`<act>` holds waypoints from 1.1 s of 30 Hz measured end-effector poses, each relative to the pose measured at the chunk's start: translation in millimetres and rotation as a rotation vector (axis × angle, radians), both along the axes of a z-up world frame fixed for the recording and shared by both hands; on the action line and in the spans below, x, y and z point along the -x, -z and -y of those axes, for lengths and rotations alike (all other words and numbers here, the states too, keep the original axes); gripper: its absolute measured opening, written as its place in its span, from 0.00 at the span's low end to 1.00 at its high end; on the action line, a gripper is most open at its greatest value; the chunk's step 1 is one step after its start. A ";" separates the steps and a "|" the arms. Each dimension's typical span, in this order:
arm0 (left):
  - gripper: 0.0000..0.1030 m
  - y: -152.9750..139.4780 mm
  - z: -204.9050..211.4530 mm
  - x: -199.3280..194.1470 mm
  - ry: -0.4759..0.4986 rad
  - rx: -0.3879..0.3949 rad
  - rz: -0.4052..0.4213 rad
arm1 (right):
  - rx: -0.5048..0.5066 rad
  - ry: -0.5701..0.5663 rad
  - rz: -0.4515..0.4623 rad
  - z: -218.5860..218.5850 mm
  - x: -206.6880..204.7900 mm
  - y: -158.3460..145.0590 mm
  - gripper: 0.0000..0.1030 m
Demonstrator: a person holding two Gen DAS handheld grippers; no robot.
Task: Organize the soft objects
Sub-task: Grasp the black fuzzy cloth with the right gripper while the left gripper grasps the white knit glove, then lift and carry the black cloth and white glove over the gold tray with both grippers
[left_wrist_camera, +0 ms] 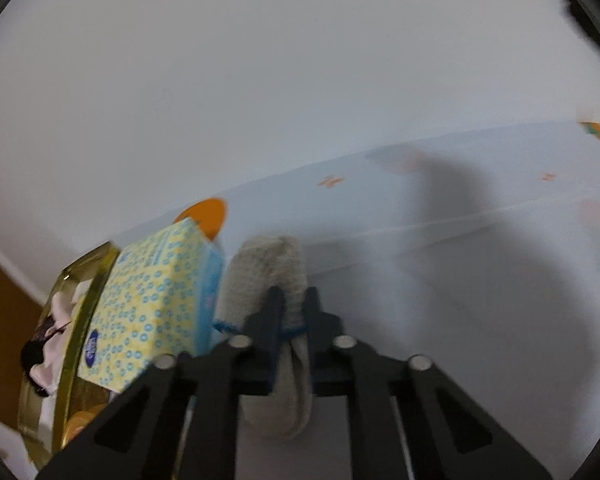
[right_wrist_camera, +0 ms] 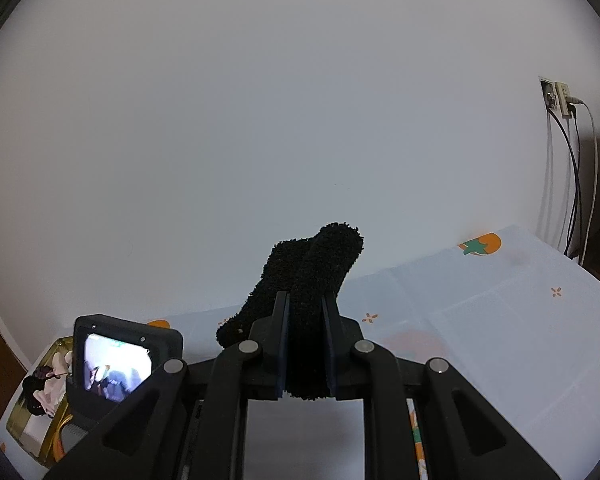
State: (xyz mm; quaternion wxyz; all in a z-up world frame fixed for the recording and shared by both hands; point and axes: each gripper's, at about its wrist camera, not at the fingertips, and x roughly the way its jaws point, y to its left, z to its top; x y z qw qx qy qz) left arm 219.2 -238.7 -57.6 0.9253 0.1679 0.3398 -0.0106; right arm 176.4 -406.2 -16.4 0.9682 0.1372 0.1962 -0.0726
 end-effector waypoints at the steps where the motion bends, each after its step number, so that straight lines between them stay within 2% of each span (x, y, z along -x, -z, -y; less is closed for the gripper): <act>1: 0.03 -0.5 4.8 6.3 0.020 0.002 0.005 | 0.000 0.001 -0.003 -0.1 -0.3 0.5 0.16; 4: 0.03 -5.2 19.7 23.3 0.036 -0.043 0.070 | 0.001 0.005 -0.003 -0.9 0.1 0.9 0.16; 9: 0.14 -18.0 23.3 27.6 -0.022 -0.099 0.175 | -0.005 0.011 -0.006 -3.3 2.6 0.2 0.16; 11: 0.37 -21.1 16.6 20.5 -0.075 -0.109 0.189 | -0.011 0.008 -0.012 -4.2 1.9 0.4 0.16; 13: 0.47 -20.0 4.9 10.4 -0.146 -0.098 0.170 | -0.010 0.005 -0.014 -4.5 0.5 0.5 0.16; 15: 0.47 -15.3 -4.3 2.5 -0.195 -0.087 0.142 | -0.005 0.002 -0.014 -4.8 -0.5 0.2 0.16; 18: 0.50 -0.4 -7.8 -13.3 -0.195 -0.082 0.041 | -0.005 0.001 -0.014 -5.1 -0.2 -0.2 0.16; 20: 0.51 12.2 -9.0 -27.2 -0.205 -0.094 -0.059 | -0.012 0.002 -0.020 -3.8 -0.9 0.5 0.16; 22: 0.57 9.2 -12.2 -28.0 -0.222 -0.072 -0.044 | -0.020 0.001 -0.027 -1.3 -2.6 1.4 0.16; 23: 0.63 10.7 -13.2 -30.4 -0.234 -0.075 -0.053 | -0.025 -0.001 -0.029 0.1 -3.5 1.9 0.16; 25: 0.68 11.1 -16.6 -35.0 -0.252 -0.082 -0.050 | -0.026 -0.002 -0.031 2.6 -5.6 1.9 0.16; 27: 0.62 10.7 -18.3 -35.2 -0.239 -0.060 -0.056 | -0.024 -0.001 -0.031 4.5 -7.2 2.4 0.16; 28: 0.49 10.8 -17.8 -33.3 -0.207 -0.032 -0.067 | -0.024 -0.001 -0.030 3.1 -7.2 1.9 0.16; 29: 0.40 10.5 -16.4 -31.4 -0.186 -0.018 -0.073 | -0.022 0.001 -0.027 3.1 -6.7 1.3 0.16; 33: 0.30 6.8 -15.1 -21.3 -0.140 0.027 -0.071 | -0.018 0.014 -0.019 2.6 -3.9 1.1 0.16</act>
